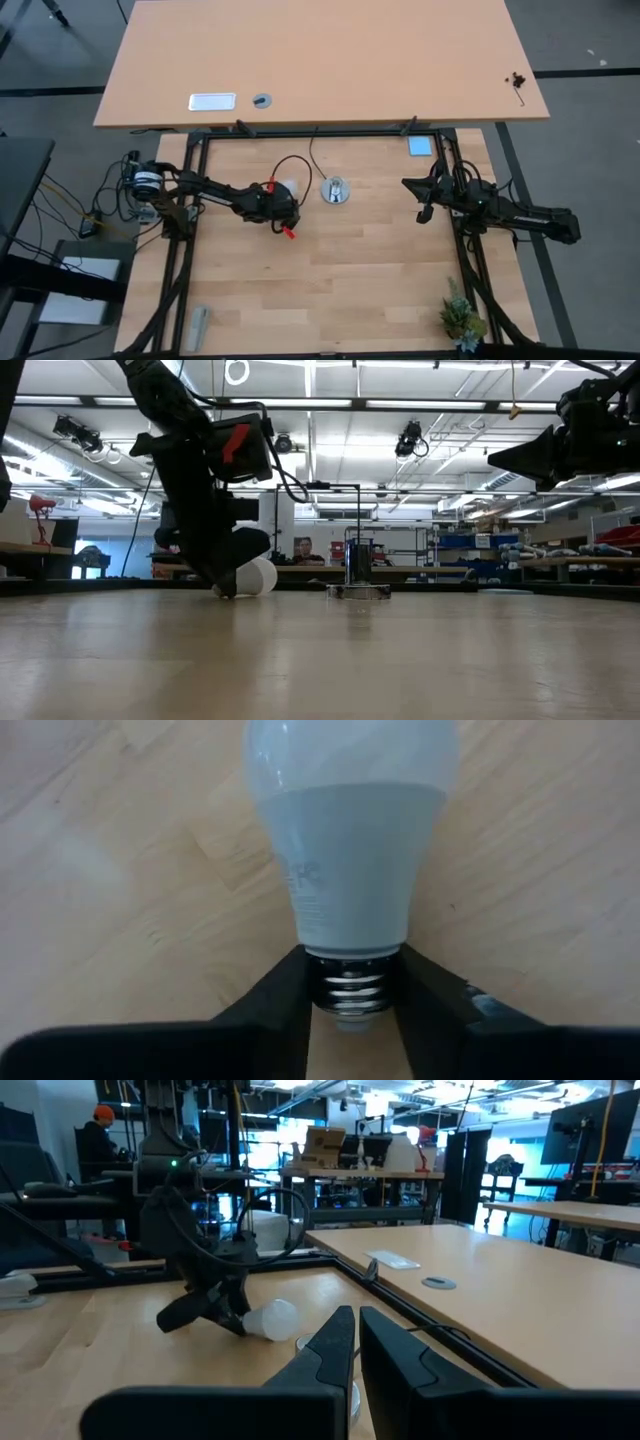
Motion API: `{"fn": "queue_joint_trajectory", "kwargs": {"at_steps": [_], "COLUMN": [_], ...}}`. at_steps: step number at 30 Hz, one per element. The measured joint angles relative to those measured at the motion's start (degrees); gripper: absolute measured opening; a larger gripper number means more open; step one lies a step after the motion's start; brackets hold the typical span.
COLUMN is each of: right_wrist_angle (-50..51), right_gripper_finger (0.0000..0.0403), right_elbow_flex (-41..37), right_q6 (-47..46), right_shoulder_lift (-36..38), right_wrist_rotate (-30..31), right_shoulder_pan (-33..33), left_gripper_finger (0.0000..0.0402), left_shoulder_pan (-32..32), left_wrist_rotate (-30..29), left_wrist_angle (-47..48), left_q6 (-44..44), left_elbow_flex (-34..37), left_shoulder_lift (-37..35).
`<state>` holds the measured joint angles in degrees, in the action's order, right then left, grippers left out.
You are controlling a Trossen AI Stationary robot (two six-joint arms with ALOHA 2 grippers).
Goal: Screw lightbulb
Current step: Insert the lightbulb into the lamp
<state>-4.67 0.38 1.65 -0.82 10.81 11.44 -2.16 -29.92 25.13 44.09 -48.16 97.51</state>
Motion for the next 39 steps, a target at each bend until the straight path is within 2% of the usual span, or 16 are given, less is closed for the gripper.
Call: {"fn": "queue_joint_trajectory", "kwargs": {"at_steps": [6, 12, 23, 33, 39], "right_wrist_angle": [0.02, 0.02, 0.02, 0.02, 0.02], "right_gripper_finger": [0.003, 0.003, 0.003, 0.003, 0.003], "right_elbow_flex": [0.02, 0.0, 0.02, 0.01, 0.02], "right_q6": [-0.02, 0.0, 0.0, -0.01, -0.01], "right_shoulder_lift": [0.0, 0.0, 0.0, 0.0, 0.0], "right_wrist_rotate": [-0.01, -0.02, 0.0, -0.01, 0.0], "right_shoulder_pan": [0.01, 0.02, 0.02, 0.01, 0.01], "left_gripper_finger": [0.0095, 0.0106, 0.0098, 0.0098, 0.0098], "left_shoulder_pan": [0.71, 2.2, 3.93, 3.94, 2.81], "left_wrist_rotate": [-1.07, -2.67, -3.38, -3.18, 0.29], "left_wrist_angle": [0.5, 0.74, 1.13, -8.97, -17.42], "left_q6": [-2.35, -5.72, -16.17, -27.31, -36.34], "left_elbow_flex": [-1.84, -5.02, -13.23, -13.44, -13.44], "left_shoulder_lift": [0.02, -0.31, -0.41, -0.42, -0.42]}}
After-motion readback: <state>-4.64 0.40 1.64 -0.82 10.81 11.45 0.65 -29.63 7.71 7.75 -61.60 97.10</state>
